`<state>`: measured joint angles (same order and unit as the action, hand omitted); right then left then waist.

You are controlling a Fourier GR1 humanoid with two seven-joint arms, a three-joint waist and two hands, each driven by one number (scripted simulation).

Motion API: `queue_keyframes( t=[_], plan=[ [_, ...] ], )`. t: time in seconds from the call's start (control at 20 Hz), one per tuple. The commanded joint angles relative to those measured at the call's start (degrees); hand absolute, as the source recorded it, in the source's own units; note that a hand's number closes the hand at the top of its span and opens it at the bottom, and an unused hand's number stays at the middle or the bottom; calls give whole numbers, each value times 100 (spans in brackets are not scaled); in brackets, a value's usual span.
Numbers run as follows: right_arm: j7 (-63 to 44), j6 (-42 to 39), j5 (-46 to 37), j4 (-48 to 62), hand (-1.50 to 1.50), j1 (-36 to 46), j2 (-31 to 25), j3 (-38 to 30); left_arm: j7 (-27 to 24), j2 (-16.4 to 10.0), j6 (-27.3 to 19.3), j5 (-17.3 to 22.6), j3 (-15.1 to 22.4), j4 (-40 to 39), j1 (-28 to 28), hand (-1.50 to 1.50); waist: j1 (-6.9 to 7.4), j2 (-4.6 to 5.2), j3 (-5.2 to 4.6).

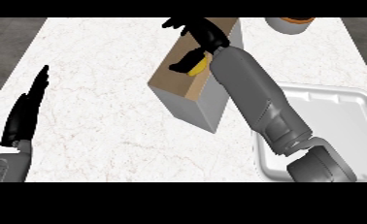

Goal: Pick the lemon from the tray and place it in the cardboard box

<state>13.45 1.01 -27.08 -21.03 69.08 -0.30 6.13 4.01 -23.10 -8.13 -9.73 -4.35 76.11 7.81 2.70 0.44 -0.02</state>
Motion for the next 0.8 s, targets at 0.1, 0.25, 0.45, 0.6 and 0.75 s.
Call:
queue_keyframes(
  t=[0.1,0.25,0.45,0.6,0.75],
  plan=[
    [694,225,243,403,-150,159,29,-339,-163,110,-31,-41,-62,-189,21,0,-37,50,1],
    [1120,437,554,196,-150,-72,-37,-664,140,-91,114,49,-147,368,-172,0,-46,15,7],
    [1196,347,1099,210,-150,112,-311,-1258,-7,45,-26,-47,-124,249,-266,0,-26,29,7],
    [1477,133,1362,238,-150,-116,-417,-1516,33,128,-89,-144,-92,33,-19,0,-128,28,5],
    [1477,-656,1619,266,-150,30,-1088,-1776,-84,85,-72,-183,-127,10,-110,0,-131,17,5]
  ],
)
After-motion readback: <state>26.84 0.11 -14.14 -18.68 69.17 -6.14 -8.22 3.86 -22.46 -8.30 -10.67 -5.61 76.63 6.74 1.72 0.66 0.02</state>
